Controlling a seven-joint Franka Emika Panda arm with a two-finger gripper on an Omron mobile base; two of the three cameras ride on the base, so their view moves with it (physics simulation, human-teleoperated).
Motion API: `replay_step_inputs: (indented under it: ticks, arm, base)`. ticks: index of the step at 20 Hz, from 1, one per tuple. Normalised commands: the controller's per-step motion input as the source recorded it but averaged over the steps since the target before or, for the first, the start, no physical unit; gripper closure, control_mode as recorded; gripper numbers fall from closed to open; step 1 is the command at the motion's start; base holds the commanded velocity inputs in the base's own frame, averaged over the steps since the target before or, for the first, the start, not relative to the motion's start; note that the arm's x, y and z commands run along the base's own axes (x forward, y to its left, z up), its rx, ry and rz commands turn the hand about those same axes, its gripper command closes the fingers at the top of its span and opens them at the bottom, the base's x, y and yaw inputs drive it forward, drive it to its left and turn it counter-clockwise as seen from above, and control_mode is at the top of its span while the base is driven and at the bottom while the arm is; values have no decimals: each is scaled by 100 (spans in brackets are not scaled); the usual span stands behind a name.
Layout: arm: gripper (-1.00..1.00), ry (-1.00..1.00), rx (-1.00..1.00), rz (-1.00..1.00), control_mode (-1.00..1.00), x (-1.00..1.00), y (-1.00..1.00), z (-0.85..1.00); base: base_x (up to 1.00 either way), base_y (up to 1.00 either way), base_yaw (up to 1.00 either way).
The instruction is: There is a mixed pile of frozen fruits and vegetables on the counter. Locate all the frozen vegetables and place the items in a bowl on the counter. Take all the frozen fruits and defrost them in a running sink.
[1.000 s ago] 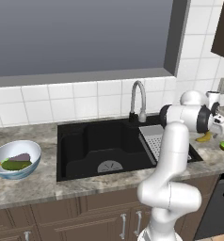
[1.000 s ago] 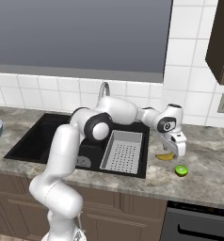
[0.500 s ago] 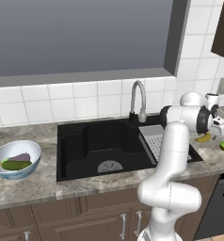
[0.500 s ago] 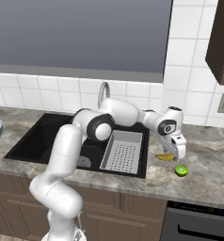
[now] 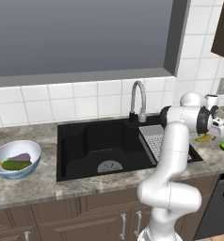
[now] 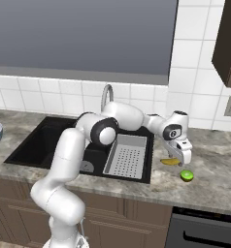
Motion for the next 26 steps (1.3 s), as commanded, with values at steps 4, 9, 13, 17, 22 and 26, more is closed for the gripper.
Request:
replay_step_inputs:
  ticks: [4, 9, 13, 17, 22, 26]
  arm:
    - [100, 0, 0, 0, -100, 0, -5, -21]
    - [100, 0, 1, 0, -100, 0, -10, -18]
    - [100, -1, 2, -1, -100, 0, -15, -28]
    - [100, -3, 0, 0, -100, -2, -4, -26]
    - [100, -11, 0, 0, -100, -24, 1, 0]
    - [100, -11, -2, 0, -100, -15, 20, 15]
  base:
    - [0, 0, 0]
    - [0, 0, 0]
    - [0, 0, 0]
    - [0, 0, 0]
    - [0, 0, 0]
    - [0, 0, 0]
